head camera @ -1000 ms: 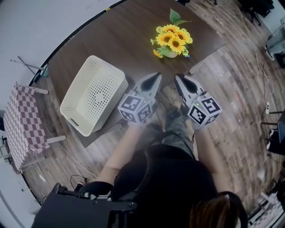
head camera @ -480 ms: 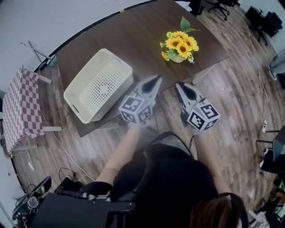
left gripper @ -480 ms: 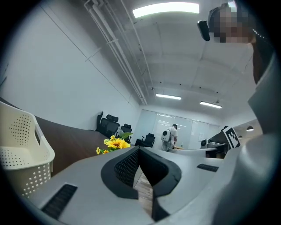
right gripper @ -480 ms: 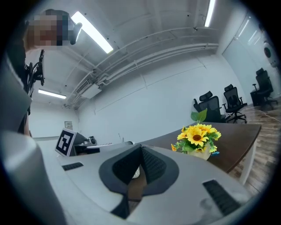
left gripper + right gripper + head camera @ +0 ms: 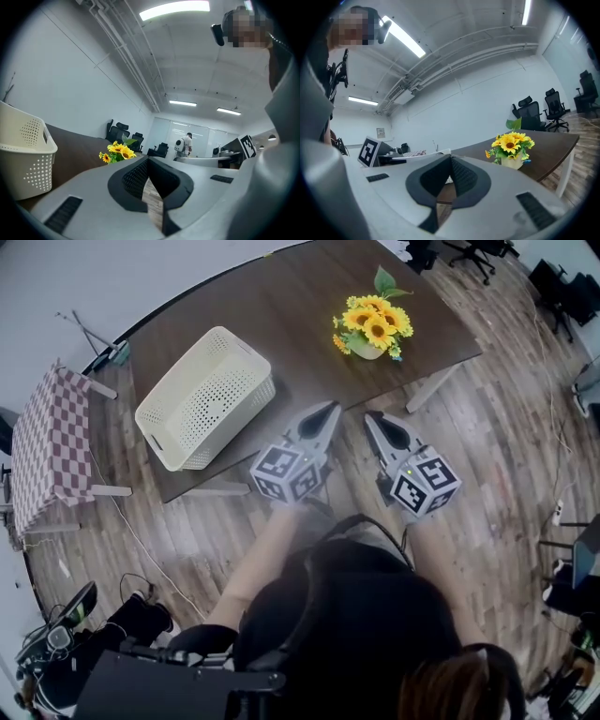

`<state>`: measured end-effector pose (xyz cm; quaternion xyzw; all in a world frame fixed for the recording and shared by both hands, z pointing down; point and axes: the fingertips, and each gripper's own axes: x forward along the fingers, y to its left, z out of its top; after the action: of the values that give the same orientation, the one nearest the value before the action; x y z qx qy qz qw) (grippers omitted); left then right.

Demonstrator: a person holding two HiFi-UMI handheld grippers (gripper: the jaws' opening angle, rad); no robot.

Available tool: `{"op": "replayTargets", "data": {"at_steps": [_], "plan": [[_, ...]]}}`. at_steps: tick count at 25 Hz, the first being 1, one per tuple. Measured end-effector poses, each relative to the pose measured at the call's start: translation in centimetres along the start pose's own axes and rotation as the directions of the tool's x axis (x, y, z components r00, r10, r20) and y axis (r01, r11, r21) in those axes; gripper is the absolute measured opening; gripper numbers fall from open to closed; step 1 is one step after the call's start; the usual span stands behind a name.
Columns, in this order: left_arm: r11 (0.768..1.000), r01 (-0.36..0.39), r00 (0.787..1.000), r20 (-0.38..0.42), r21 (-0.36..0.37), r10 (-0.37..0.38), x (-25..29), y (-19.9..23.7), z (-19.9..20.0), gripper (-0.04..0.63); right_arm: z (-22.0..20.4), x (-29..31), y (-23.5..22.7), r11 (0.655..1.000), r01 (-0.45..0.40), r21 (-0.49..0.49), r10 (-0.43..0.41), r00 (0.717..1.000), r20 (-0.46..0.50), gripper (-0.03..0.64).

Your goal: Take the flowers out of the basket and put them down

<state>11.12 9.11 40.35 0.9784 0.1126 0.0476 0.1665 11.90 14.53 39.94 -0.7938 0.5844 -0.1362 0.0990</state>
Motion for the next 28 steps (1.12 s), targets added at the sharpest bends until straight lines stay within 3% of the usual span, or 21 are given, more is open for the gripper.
{"op": "replayTargets", "data": {"at_steps": [15, 21, 28], "plan": [[0.996, -0.088, 0.996, 0.017, 0.013, 0.088, -3.6, -6.4, -2.5, 0.0, -0.9, -5.8, 4.0, 0.989, -0.139, -0.052, 0.138, 0.99, -0.028, 0.0], [0.994, -0.103, 0.994, 0.027, 0.033, 0.102, -5.1, -9.2, -3.7, 0.0, -2.0, -8.7, 5.2, 0.983, -0.179, -0.03, 0.179, 0.984, -0.026, 0.0], [0.992, -0.121, 0.993, 0.021, 0.033, 0.12, -8.1, -11.7, -5.4, 0.0, -3.2, -11.5, 7.2, 0.983, -0.184, -0.018, 0.183, 0.983, -0.016, 0.0]]}}
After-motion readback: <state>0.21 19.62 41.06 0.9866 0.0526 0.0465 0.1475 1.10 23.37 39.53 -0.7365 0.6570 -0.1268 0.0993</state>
